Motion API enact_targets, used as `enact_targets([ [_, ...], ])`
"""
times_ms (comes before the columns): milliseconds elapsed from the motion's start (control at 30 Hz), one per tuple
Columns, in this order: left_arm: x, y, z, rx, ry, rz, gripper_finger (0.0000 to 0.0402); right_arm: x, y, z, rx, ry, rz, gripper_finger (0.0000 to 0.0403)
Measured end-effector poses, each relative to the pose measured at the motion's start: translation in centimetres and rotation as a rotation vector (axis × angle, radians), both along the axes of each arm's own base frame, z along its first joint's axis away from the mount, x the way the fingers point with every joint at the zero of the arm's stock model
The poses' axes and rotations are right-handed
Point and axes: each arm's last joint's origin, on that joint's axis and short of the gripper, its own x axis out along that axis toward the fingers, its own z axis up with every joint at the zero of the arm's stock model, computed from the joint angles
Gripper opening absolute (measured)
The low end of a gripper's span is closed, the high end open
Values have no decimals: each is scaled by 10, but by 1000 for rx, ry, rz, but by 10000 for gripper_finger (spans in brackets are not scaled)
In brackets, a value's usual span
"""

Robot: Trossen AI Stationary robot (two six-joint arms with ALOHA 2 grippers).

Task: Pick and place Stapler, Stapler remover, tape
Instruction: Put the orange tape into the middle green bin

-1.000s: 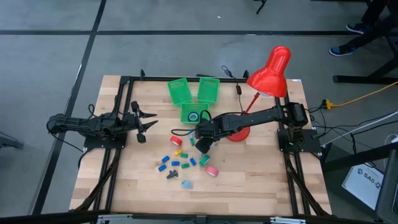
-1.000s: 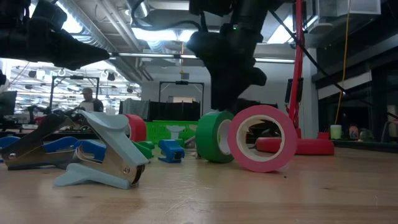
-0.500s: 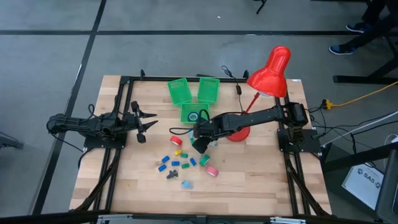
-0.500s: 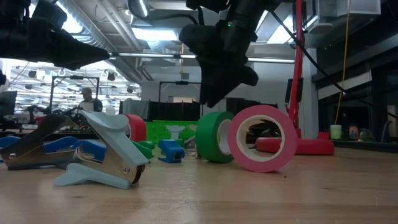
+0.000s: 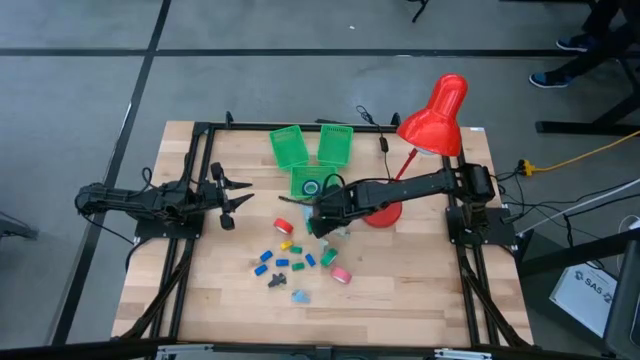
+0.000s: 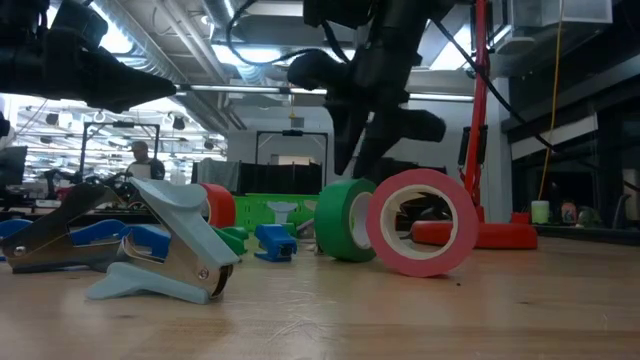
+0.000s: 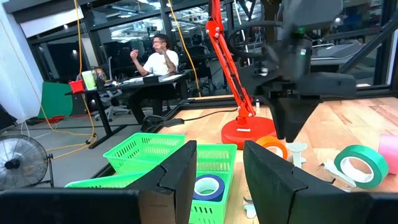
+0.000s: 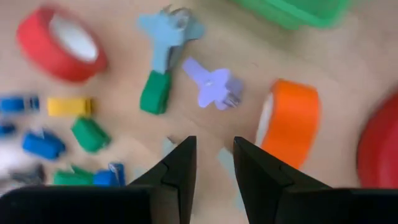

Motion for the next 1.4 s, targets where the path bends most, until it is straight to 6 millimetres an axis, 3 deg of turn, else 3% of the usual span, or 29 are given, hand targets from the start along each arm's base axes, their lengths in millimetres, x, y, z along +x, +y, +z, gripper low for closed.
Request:
enact_targets([
  [100,0,0,0,0,0,0,128,2,-7,12,25,-2,-121,111],
  [267,0,0,0,0,-1,0,128,4,-6,46,-8,5,-93,111],
  [367,0,0,0,0,-1,0,127,1,2,51,-60,19,-118,111],
  [533,0,0,0,0,0,0,127,-5,14,48,-117,32,-226,112],
  [667,0,0,0,0,-1,0,127,-7,19,46,-150,47,-215,141],
  [1000,0,0,0,0,-1,0,127,-8,19,37,-179,113,-213,336],
  [1133,0,0,0,0,-1,0,127,-2,15,24,-186,147,-223,389],
  [1400,0,0,0,0,-1,0,128,7,8,-4,-162,224,-234,375],
])
